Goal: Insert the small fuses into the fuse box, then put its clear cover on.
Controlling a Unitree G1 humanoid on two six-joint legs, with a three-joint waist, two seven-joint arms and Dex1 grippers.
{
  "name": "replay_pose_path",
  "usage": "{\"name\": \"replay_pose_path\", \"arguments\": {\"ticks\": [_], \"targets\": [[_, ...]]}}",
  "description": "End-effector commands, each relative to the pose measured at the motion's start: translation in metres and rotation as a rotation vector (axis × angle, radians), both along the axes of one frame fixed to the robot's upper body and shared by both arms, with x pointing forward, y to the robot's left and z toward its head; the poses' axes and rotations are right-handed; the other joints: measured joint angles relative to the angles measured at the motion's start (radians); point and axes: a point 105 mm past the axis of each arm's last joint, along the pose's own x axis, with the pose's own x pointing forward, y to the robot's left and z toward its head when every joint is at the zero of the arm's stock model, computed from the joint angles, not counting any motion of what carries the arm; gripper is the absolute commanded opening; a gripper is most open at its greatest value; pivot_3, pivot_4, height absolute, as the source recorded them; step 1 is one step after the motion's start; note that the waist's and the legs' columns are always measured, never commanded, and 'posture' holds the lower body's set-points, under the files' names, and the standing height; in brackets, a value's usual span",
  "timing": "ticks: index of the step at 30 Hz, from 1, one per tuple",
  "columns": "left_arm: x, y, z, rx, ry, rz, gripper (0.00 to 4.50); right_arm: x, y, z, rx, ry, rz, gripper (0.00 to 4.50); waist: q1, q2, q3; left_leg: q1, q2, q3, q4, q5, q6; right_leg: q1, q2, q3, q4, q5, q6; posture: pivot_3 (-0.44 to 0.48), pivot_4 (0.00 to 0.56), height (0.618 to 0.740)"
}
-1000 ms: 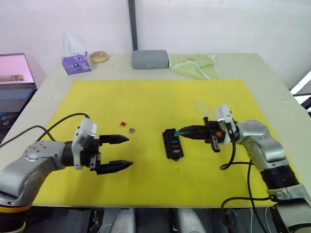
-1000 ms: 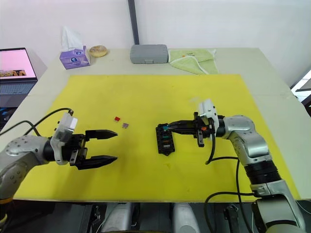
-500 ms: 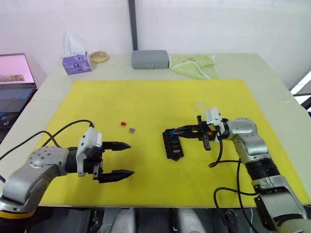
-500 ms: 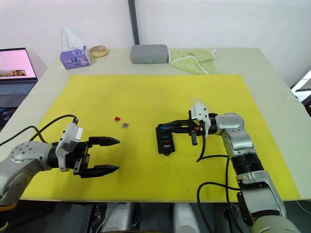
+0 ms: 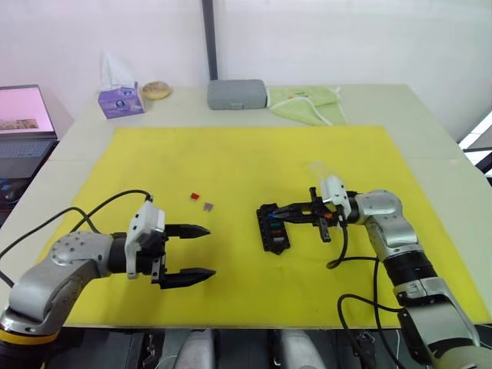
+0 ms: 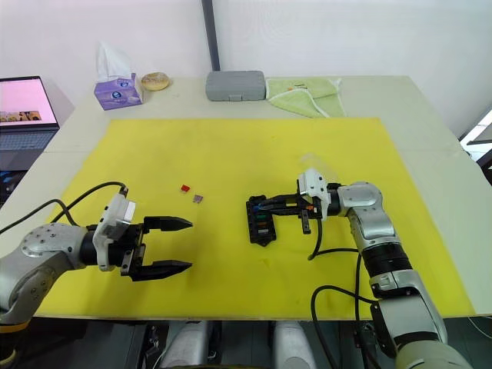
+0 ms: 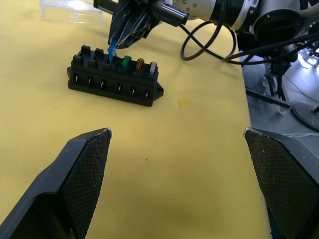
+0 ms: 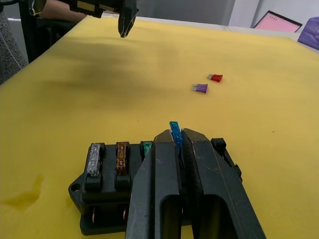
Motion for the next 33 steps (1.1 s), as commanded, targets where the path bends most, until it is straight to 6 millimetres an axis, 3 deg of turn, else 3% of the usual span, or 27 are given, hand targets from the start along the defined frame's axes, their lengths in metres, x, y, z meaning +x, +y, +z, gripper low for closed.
{"name": "replay_pose_path", "arguments": {"ticks": [1,23,26,33], "targets": [[0.0,-0.003,0.005,-0.005,-0.03,-0.01,4.47,0.003,0.002,0.007,0.012,-0.038,0.007,0.0,0.0,0.0,0.0,0.0,0.0,0.0,0.0,0.0,0.0,0.0,0.0,0.0,0.0,0.0,0.0,0.0,0.15,0.74],[0.004,-0.004,0.002,-0.002,-0.032,-0.005,4.47,0.004,-0.001,-0.018,-0.116,-0.011,-0.015,0.0,-0.002,0.0,0.0,0.005,0.0,0.0,0.0,0.0,0.0,0.006,0.0,0.0,0.0,0.0,0.0,0.0,0.15,0.74],[0.005,-0.004,0.001,-0.003,-0.032,-0.006,4.47,0.003,-0.001,-0.019,-0.116,-0.004,-0.01,0.0,-0.002,0.0,0.0,0.015,0.0,0.0,-0.002,0.0,0.0,0.014,0.0,0.0,-0.001,0.0,0.0,0.0,0.15,0.74],[0.005,-0.004,0.0,-0.001,-0.029,-0.006,4.47,0.002,-0.002,-0.013,-0.082,0.0,0.0,0.0,-0.001,0.0,0.0,0.016,0.0,0.0,-0.002,0.0,0.0,0.015,0.0,0.0,-0.001,0.0,0.0,0.0,0.15,0.74]]}}
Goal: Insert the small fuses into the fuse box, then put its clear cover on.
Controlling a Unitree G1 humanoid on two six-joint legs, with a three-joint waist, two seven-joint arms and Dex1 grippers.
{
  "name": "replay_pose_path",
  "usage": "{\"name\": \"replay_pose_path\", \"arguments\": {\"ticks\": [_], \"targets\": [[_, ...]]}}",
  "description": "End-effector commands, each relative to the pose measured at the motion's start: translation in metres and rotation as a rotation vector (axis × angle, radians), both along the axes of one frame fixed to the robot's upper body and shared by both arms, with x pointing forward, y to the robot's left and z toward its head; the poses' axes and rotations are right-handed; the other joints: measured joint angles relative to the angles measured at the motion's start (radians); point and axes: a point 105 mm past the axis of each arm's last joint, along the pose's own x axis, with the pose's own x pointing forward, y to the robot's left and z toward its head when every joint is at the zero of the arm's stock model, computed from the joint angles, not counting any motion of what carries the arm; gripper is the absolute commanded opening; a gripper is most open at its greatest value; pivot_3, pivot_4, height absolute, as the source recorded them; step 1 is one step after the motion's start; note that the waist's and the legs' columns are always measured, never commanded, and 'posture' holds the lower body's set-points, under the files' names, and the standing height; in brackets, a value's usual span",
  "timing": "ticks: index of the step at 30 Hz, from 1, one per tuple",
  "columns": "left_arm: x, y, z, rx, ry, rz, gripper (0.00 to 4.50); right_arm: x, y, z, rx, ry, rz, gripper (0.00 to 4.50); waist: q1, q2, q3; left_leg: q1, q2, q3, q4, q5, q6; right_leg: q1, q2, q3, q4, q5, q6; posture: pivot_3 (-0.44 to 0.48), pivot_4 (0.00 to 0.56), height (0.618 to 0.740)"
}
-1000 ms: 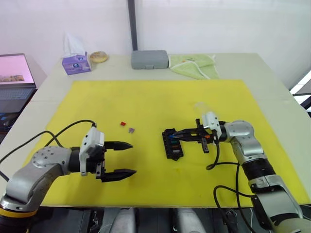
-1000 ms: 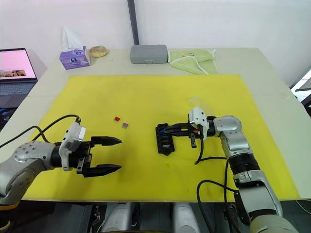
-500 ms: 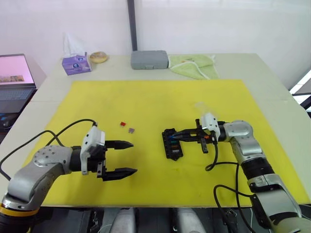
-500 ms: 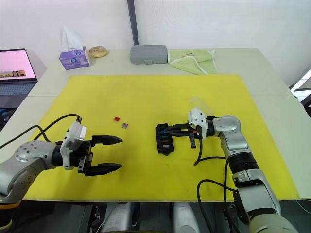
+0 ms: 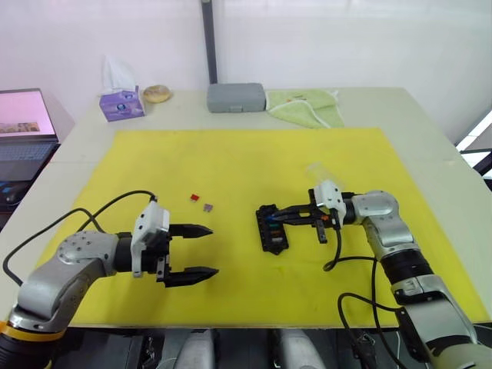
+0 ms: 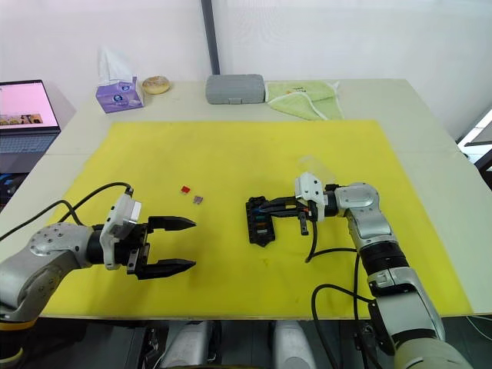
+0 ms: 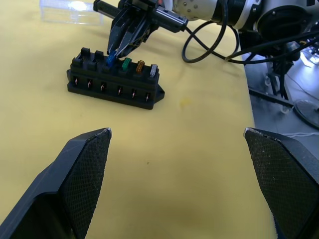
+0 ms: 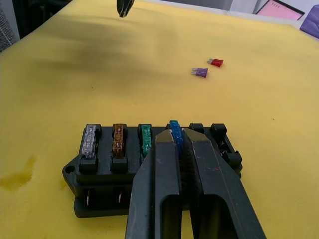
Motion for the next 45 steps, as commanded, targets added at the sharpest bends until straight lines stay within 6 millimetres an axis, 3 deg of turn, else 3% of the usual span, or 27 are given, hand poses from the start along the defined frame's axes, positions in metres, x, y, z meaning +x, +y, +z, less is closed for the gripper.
{"name": "replay_pose_path", "arguments": {"ticks": [1,8,15,20,29,36,40,41,45], "targets": [[0.0,-0.002,0.006,-0.003,-0.037,-0.012,4.47,-0.002,-0.002,-0.002,-0.006,0.017,0.01,0.0,0.0,0.0,0.0,0.0,0.0,0.0,0.0,0.0,0.0,0.0,0.0,0.0,0.0,0.0,0.0,0.0,0.15,0.74],[0.001,-0.002,0.005,-0.003,-0.034,-0.01,4.47,-0.002,-0.002,0.01,0.047,0.005,0.013,0.0,0.001,0.0,0.0,0.0,0.0,0.0,0.0,0.0,0.0,0.0,0.0,0.0,0.0,0.0,0.0,0.0,0.15,0.74],[0.004,-0.003,0.004,-0.002,-0.038,-0.008,4.47,-0.003,-0.004,0.005,0.022,0.008,0.012,0.0,0.001,0.0,0.0,0.0,0.0,0.0,0.0,0.0,0.0,0.0,0.0,0.0,0.0,0.0,0.0,0.0,0.15,0.74],[0.005,-0.003,0.004,-0.001,-0.039,-0.006,4.5,-0.002,-0.004,0.005,0.02,-0.005,0.001,1.85,0.001,0.0,0.0,0.0,0.0,0.0,0.0,0.0,0.0,0.0,0.0,0.0,0.0,0.0,0.0,0.0,0.15,0.74],[0.007,-0.002,0.004,0.003,-0.039,-0.001,4.5,0.001,-0.006,0.029,0.102,-0.053,-0.016,1.85,0.0,0.0,0.0,0.0,0.0,0.0,0.0,0.0,0.0,0.0,0.0,0.0,0.0,0.0,0.0,0.0,0.15,0.74],[0.007,0.002,0.002,0.015,-0.041,0.003,4.5,-0.011,0.002,0.038,0.116,0.003,-0.002,1.85,0.002,0.0,0.0,-0.001,0.0,0.0,0.0,0.0,0.0,-0.001,0.0,0.0,0.0,0.0,0.0,0.0,0.15,0.74],[0.011,0.002,0.004,0.015,-0.048,0.007,4.5,-0.014,0.005,0.038,0.104,0.01,0.004,0.77,0.002,0.0,0.0,-0.001,0.0,0.0,0.0,0.0,0.0,-0.001,0.0,0.0,0.0,0.0,0.0,0.0,0.15,0.74],[0.012,0.002,0.004,0.015,-0.048,0.008,4.5,-0.014,0.005,0.038,0.107,0.024,-0.001,0.14,0.002,0.0,0.0,-0.001,0.0,0.0,0.0,0.0,0.0,-0.001,0.0,0.0,0.0,0.0,0.0,0.0,0.15,0.74],[0.012,0.001,0.004,0.013,-0.047,0.005,4.5,-0.015,0.007,0.033,0.089,0.05,-0.002,0.04,0.001,0.0,0.0,-0.001,0.0,0.0,0.0,0.0,0.0,-0.001,0.0,0.0,0.0,0.0,0.0,0.0,0.15,0.74]]}}
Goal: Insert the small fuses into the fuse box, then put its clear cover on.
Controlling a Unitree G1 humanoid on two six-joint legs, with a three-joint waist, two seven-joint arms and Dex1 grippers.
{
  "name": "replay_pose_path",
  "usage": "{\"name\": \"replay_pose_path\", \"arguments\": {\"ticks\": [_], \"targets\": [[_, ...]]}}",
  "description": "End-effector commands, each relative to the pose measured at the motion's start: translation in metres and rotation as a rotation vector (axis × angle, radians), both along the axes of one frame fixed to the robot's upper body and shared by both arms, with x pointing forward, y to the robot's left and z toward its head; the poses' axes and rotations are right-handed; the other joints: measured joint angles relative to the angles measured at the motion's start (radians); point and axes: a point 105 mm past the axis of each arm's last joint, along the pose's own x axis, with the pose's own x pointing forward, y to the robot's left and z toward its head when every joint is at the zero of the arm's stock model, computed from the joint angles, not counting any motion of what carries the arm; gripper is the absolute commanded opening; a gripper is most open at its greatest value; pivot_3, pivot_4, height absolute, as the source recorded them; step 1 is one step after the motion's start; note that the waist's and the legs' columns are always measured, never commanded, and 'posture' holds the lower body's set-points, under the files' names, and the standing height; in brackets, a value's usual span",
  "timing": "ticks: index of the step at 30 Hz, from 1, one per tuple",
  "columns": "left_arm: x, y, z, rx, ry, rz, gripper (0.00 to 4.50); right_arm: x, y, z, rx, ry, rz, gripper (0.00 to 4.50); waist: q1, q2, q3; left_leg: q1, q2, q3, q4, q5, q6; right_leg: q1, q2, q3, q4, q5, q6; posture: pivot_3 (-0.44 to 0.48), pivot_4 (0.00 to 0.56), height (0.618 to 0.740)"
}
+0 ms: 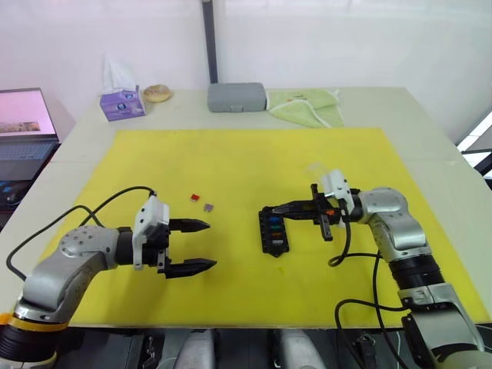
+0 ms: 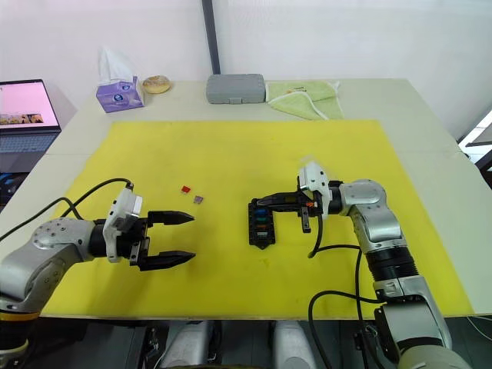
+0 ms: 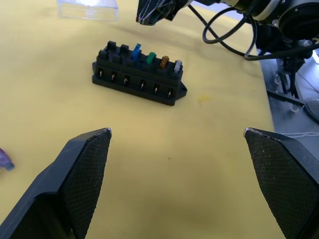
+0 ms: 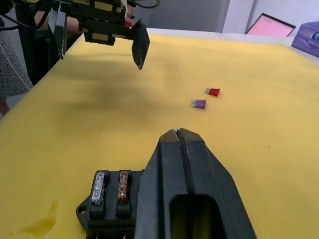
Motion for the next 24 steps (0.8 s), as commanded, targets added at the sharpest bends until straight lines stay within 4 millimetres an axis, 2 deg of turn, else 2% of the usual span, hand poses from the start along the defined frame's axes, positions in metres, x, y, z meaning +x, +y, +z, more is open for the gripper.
{"name": "replay_pose_path", "arguments": {"ticks": [1,6,24], "targets": [[0.0,-0.003,0.004,-0.005,-0.028,-0.02,4.5,-0.004,0.002,0.004,-0.005,-0.011,0.014,0.04,0.0,0.0,0.0,0.0,0.0,0.0,0.0,0.0,0.0,0.0,0.0,0.0,0.0,0.0,0.0,0.0,0.15,0.74],[0.001,-0.003,0.003,-0.01,-0.024,-0.018,4.5,-0.002,0.003,-0.007,-0.043,-0.004,-0.009,0.04,0.0,0.0,0.0,0.0,0.0,0.0,0.0,0.0,0.0,0.0,0.0,0.0,0.0,0.0,0.0,0.0,0.15,0.74],[-0.002,-0.004,0.002,-0.012,-0.019,-0.012,4.5,0.005,-0.003,-0.02,-0.079,0.017,-0.056,0.04,0.0,0.0,0.0,0.0,0.0,0.0,0.0,0.0,0.0,0.0,0.0,0.0,0.0,0.0,0.0,0.0,0.15,0.74]]}}
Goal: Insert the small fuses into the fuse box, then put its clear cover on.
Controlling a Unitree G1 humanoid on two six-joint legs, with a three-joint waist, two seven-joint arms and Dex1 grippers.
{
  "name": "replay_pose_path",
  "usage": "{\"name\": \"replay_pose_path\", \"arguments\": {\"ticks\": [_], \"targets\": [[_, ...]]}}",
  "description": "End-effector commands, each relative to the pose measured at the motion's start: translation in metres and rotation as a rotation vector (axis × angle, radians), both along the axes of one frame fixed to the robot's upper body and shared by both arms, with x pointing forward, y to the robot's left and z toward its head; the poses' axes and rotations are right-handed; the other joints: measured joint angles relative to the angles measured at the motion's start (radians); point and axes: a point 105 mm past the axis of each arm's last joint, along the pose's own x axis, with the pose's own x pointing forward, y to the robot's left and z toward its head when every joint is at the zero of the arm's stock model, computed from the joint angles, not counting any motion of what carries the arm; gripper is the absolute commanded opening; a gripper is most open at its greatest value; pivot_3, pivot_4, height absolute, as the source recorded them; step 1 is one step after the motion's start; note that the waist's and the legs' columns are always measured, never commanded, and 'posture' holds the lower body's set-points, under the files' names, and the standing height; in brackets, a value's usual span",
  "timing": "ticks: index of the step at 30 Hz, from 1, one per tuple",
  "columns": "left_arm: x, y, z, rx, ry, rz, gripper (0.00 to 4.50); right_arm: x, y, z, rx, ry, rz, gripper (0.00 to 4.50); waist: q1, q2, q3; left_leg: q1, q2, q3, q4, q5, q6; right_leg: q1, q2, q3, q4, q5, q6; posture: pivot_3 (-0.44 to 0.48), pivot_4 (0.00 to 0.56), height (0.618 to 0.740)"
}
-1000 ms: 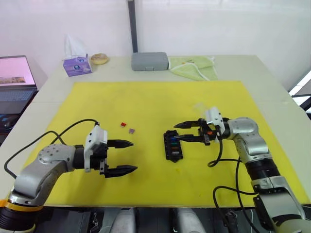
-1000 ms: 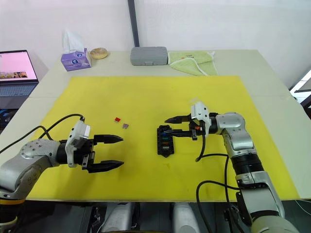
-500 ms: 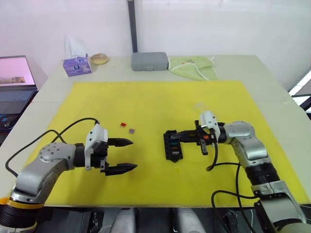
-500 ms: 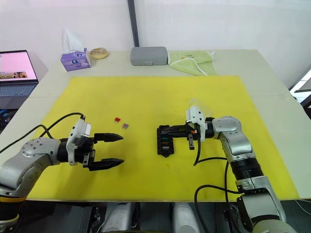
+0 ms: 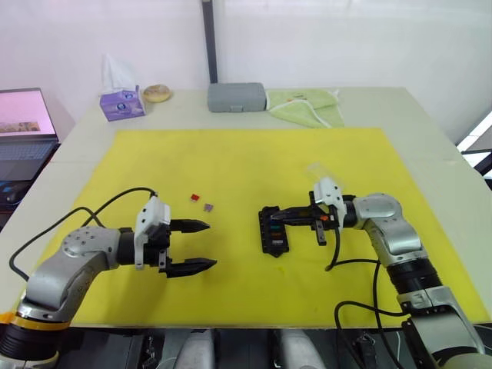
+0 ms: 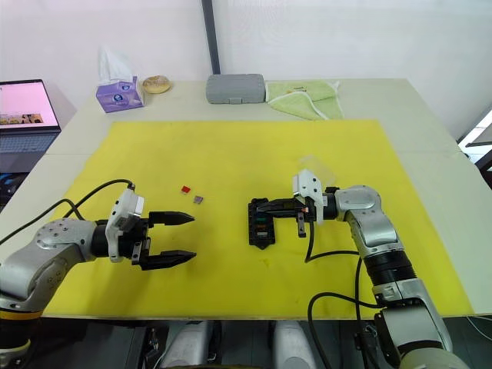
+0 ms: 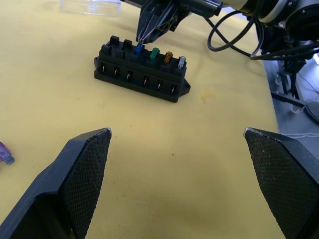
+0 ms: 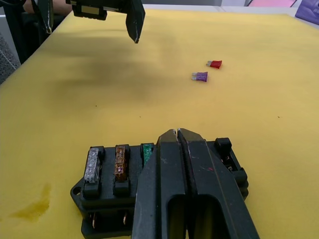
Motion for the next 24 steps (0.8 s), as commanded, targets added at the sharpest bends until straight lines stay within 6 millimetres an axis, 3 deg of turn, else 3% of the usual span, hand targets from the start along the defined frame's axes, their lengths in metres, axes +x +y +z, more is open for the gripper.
{"name": "replay_pose_path", "arguments": {"ticks": [1,24], "targets": [[-0.004,-0.005,0.007,-0.009,-0.037,-0.024,4.5,0.002,-0.002,-0.003,-0.024,-0.002,-0.006,0.04,0.0,0.0,0.0,0.0,0.0,0.0,0.0,0.0,0.0,0.0,0.0,0.0,0.0,0.0,0.0,0.0,0.15,0.74],[0.002,-0.002,0.004,0.0,-0.051,0.005,4.5,-0.003,-0.009,-0.031,-0.106,0.089,-0.012,0.04,0.0,0.0,0.0,0.0,0.0,0.0,0.0,0.0,0.0,0.001,0.0,0.0,0.0,0.0,0.0,0.0,0.15,0.74]]}}
